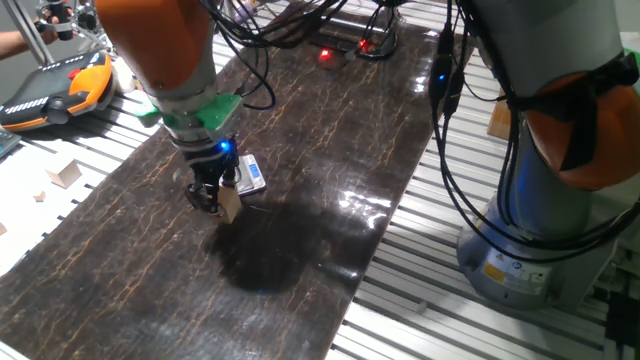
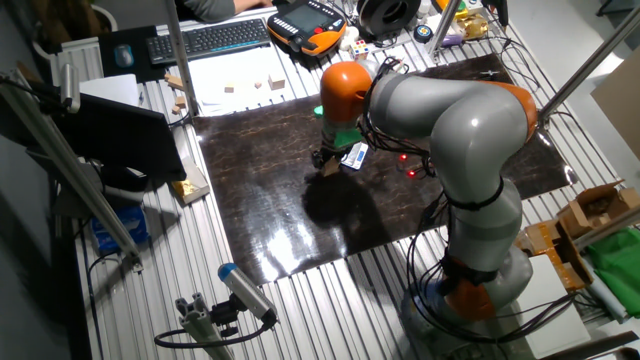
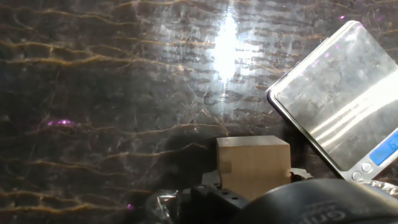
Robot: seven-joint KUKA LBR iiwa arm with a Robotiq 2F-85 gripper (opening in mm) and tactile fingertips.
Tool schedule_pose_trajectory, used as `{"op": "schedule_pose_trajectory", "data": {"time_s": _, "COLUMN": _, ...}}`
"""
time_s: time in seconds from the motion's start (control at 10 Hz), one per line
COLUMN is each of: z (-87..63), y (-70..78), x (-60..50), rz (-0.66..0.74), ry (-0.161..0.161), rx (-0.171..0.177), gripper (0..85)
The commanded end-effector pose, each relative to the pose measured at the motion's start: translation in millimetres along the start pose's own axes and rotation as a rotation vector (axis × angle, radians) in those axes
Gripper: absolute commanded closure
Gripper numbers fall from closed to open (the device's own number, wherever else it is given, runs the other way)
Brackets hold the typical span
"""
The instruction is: Remove the object from the scale
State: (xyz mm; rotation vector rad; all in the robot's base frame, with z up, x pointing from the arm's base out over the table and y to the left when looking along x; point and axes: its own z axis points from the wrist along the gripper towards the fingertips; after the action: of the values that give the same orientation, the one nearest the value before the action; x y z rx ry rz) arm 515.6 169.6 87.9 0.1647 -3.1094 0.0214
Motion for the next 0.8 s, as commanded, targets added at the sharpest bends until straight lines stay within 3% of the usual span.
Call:
{"op": "schedule_pose_trajectory", "data": {"time_s": 0.0, "z": 0.4, "y": 0.0, "x": -0.1, "rz": 0.008, "ry": -0.005, "rx": 0.01, "gripper": 49.7}}
{"op": "schedule_pose_trajectory", "data": {"time_s": 0.1, "z": 2.2, "y": 0.3, "x": 0.1, "rz": 0.015, "ry": -0.011, "rx": 0.012, "gripper": 41.3}}
{"op": "schedule_pose_trajectory", "data": {"time_s": 0.3, "z": 9.1, "y": 1.9, "x": -1.0, "rz": 0.027, "ry": -0.023, "rx": 0.016, "gripper": 33.7}}
{"op": "schedule_pose_trajectory", "data": {"time_s": 0.7, "z": 15.7, "y": 3.2, "x": -1.8, "rz": 0.028, "ry": -0.006, "rx": 0.016, "gripper": 27.7}}
